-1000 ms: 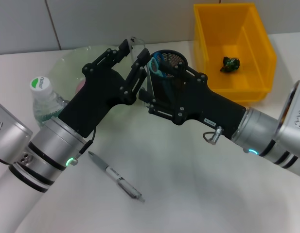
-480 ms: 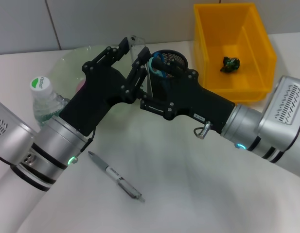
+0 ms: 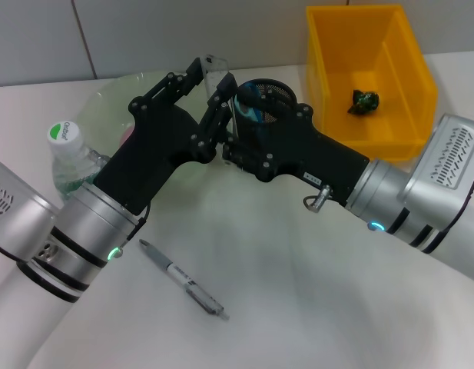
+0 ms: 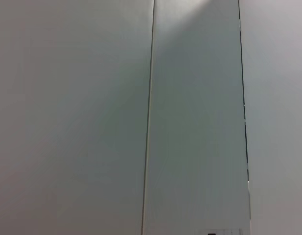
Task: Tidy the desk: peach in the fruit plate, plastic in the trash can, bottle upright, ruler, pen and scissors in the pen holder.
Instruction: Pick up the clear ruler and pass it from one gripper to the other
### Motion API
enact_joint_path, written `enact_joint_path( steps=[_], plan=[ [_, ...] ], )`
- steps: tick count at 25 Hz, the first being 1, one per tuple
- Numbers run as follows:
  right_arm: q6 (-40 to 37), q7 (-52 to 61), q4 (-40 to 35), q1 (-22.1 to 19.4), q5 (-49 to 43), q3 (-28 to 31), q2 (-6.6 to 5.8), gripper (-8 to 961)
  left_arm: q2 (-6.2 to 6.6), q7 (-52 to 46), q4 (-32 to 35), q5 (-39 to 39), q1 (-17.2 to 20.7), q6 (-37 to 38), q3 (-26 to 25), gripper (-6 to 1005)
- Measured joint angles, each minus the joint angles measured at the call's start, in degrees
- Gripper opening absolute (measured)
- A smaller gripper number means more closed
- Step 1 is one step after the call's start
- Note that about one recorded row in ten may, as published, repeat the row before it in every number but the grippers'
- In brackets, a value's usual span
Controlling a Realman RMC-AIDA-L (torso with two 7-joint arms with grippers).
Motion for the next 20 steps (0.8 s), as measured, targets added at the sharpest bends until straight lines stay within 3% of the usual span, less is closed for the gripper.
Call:
enact_joint_path(
  steps=[1, 13, 18, 20],
  plan=[
    [0.0, 0.0, 0.1, 0.0, -0.1, 0.0, 0.0, 650, 0.0, 0.0, 0.0, 0.0, 0.0, 0.0, 0.0, 396],
    [0.0, 0.0, 0.2, 0.5, -0.4, 0.0, 0.0, 436, 0.0, 0.1, 0.2, 0.5, -0.1, -0.1, 0.0, 397],
    [0.1, 0.0, 0.2, 0.7, -0.4, 0.0, 0.0, 193, 0.0, 0.1, 0.2, 0.5, -0.1, -0.1, 0.0, 397],
    [0.1, 0.0, 0.2, 0.8, -0.4, 0.0, 0.0, 173, 0.0, 0.1, 0.2, 0.5, -0.1, -0.1, 0.0, 397]
  ],
)
